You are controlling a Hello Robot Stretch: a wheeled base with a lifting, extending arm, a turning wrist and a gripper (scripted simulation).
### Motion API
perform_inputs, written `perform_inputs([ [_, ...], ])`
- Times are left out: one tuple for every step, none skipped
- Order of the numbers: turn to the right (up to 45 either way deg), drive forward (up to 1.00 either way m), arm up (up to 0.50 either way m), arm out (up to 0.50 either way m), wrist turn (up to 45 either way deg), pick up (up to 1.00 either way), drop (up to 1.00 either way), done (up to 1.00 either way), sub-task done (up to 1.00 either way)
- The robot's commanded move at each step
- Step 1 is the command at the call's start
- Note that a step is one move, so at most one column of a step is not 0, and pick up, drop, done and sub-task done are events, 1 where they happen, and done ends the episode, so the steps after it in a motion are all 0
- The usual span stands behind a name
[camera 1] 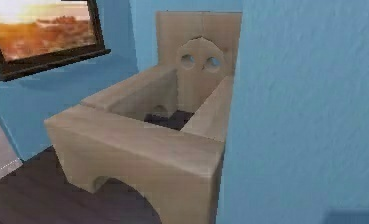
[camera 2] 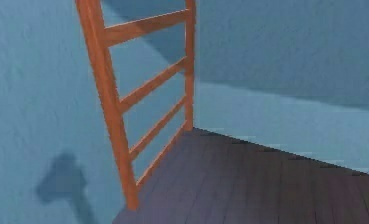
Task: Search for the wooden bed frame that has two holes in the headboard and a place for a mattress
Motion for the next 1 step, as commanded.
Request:
perform_inputs([
  [0.0,0.0,0.0,0.0,0.0,0.0,0.0,1.0,0.0],
])
